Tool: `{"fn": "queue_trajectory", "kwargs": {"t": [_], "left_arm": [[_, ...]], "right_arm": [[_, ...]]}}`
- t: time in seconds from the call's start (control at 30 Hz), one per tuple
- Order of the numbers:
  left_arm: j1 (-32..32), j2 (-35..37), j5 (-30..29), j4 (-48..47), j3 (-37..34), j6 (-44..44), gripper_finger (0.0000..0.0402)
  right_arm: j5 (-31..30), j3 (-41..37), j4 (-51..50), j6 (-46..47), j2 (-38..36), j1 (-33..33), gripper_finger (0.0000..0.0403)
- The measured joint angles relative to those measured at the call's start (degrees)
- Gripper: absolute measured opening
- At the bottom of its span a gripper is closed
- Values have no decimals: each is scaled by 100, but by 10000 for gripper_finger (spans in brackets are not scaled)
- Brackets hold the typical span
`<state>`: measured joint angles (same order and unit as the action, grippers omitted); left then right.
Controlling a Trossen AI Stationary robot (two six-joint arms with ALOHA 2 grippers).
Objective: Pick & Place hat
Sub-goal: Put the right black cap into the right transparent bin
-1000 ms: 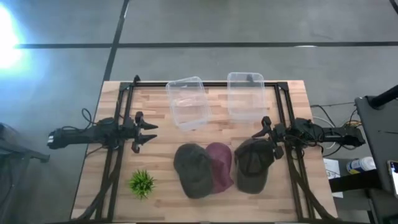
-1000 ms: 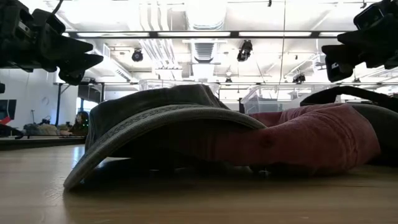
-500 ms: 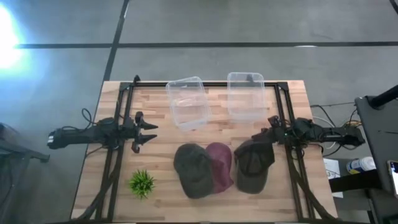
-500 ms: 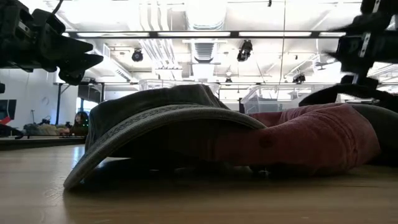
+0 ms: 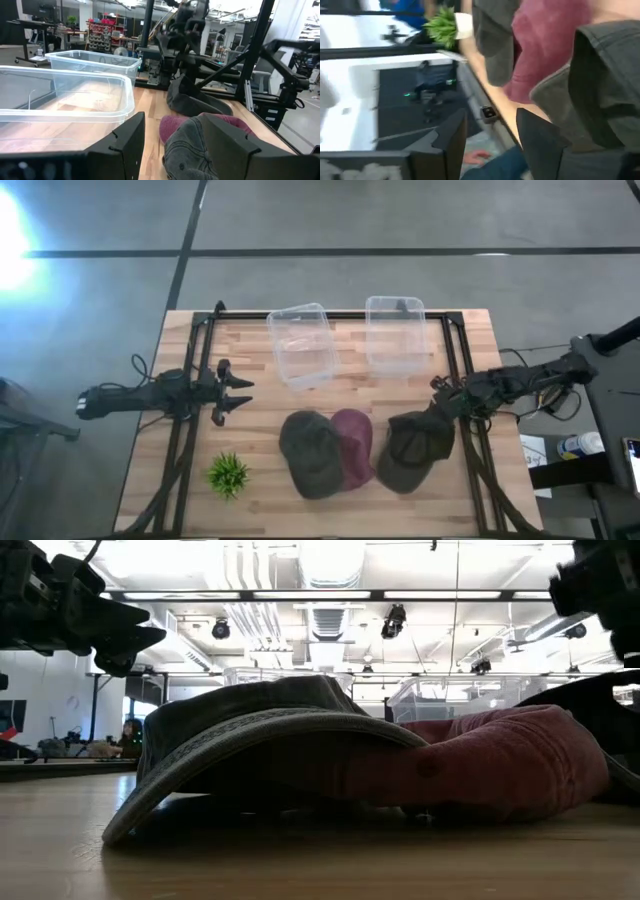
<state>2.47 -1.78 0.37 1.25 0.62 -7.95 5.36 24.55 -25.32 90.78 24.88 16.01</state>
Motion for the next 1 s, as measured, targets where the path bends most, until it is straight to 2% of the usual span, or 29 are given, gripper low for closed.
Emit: {"fn": "queue_trajectory", "kwargs": {"t": [0.13, 0.23, 0.4, 0.53, 0.67, 0.77, 0.9, 1.0], "left_arm": [[1, 0, 1, -1, 0, 1, 193], [2, 1, 1, 1, 0, 0, 193], [4, 0, 1, -1, 0, 1, 193], [4, 0, -1, 0, 0, 0, 193], [4, 0, -1, 1, 0, 1, 193], [4, 0, 0, 1, 0, 1, 193], [4, 0, -1, 1, 0, 0, 193], [4, 0, -1, 0, 0, 1, 193]], "right_arm": [[357, 1001, -1444, 365, 1605, 315, 194], [788, 1551, -1532, 988, 2754, 675, 211], [852, 2373, -1532, 2064, 4191, 1367, 231], [854, 2789, -1515, 3195, 4843, 2066, 233], [515, 2916, -1736, 4459, 5234, 2733, 233], [587, 3065, -2382, 4562, 5618, 2866, 233], [-29, 2965, -2531, 4539, 5860, 2837, 233], [-242, 2773, -2457, 4534, 6027, 2849, 233]]}}
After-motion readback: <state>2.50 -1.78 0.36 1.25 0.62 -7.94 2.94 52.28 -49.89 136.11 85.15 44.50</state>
